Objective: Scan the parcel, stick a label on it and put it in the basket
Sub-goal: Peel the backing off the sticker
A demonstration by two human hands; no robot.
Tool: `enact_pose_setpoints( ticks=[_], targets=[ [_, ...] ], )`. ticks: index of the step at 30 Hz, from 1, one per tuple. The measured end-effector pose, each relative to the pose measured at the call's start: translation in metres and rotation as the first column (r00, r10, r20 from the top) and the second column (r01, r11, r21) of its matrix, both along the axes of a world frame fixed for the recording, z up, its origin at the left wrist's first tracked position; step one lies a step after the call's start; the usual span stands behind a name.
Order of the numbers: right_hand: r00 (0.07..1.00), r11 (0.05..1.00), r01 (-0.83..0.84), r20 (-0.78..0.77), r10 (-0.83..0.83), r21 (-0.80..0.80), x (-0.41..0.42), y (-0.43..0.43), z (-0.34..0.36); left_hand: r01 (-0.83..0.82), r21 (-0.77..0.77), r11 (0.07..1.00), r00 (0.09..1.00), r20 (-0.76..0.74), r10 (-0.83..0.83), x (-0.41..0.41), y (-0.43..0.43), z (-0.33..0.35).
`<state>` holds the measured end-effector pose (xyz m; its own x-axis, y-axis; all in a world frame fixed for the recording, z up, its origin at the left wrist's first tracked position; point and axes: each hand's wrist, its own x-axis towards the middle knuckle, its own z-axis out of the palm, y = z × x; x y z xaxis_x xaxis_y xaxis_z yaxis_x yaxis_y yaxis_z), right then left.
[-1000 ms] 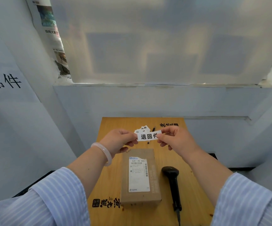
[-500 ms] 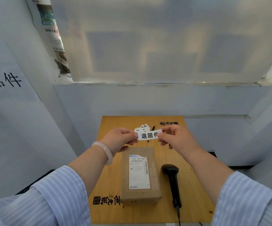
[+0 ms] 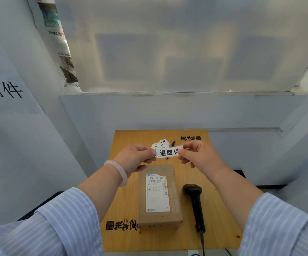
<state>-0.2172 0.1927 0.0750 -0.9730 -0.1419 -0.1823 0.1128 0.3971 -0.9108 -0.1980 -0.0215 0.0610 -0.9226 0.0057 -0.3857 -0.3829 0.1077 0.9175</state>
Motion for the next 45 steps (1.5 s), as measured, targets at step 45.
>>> enact_pose_setpoints(
  ticks=[45],
  targets=[
    [0.999, 1.000, 0.019, 0.028, -0.020, 0.025, -0.006, -0.011, -0.014, -0.031, -0.018, 0.999, 0.999, -0.032, 0.030, 0.004, 0.005, 0.002]
  ],
)
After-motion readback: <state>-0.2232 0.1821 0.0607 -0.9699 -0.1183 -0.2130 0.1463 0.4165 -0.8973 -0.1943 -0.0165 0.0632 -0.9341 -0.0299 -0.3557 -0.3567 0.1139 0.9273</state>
